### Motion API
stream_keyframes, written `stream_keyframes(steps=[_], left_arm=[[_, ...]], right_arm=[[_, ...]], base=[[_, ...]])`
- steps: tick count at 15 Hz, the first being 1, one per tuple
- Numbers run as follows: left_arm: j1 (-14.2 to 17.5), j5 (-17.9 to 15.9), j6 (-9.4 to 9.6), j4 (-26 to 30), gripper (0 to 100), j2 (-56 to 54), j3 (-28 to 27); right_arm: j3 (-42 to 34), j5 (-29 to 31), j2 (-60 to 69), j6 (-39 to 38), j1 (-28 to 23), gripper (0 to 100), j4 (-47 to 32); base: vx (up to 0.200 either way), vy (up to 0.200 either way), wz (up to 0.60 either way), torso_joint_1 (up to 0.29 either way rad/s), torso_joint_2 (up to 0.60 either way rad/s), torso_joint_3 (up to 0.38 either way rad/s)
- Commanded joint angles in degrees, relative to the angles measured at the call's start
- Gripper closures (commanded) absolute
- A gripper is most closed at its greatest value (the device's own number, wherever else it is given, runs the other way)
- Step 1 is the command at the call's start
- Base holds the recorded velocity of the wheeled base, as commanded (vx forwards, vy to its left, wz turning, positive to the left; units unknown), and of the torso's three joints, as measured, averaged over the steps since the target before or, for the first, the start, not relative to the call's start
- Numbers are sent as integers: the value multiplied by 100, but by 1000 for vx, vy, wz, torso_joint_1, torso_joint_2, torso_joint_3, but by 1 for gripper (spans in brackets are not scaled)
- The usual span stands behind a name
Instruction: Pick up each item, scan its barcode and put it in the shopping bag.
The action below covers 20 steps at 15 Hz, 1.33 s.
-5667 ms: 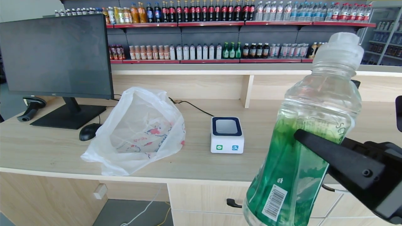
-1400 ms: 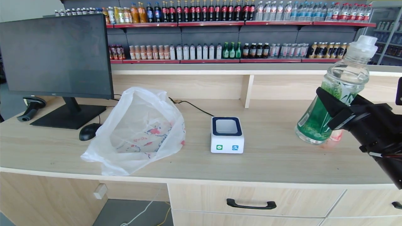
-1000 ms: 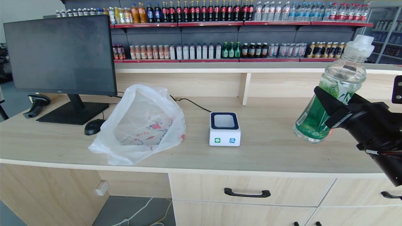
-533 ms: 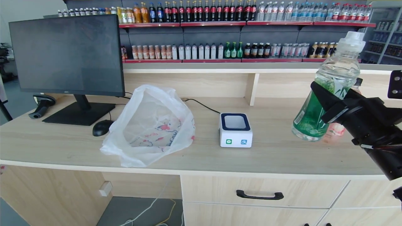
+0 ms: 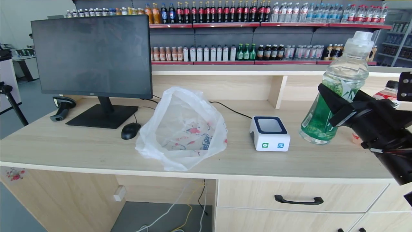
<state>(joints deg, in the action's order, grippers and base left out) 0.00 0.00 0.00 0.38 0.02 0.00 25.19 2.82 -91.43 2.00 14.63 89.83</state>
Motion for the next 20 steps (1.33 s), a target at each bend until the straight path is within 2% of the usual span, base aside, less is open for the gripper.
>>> stream_keyframes(steps=[1, 5, 8, 10, 12, 14, 18, 20], left_arm=[[0, 0, 9, -3, 0, -2, 0], [0, 0, 18, 6, 0, -2, 0], [0, 0, 9, -3, 0, -2, 0], [0, 0, 9, 6, 0, -2, 0], [0, 0, 9, 6, 0, -2, 0], [0, 0, 9, 6, 0, -2, 0], [0, 0, -9, -3, 0, -2, 0], [0, 0, -9, -3, 0, -2, 0]], right_arm=[[39, 8, -33, -7, -13, 100, 17], [188, -229, -244, 204, -39, 100, 17], [118, -387, -261, 1013, 75, 100, 17], [391, -396, -314, 1734, 102, 100, 17], [540, -396, -464, 1936, 251, 100, 17], [839, -396, -727, 2437, 655, 100, 17], [1111, -431, -885, 2885, 884, 100, 17], [1524, -976, -1096, 3175, 901, 100, 17]], base=[[0, 0, 0, 0, 0, 0], [0, 0, 0, 0, 0, 0], [0, 0, 0, 0, 0, 0], [0, 0, 0, 0, 0, 0], [0, 0, 0, 0, 0, 0], [0, 0, 0, 0, 0, 0], [0, 0, 0, 0, 0, 0], [0, 0, 0, 0, 0, 0]])
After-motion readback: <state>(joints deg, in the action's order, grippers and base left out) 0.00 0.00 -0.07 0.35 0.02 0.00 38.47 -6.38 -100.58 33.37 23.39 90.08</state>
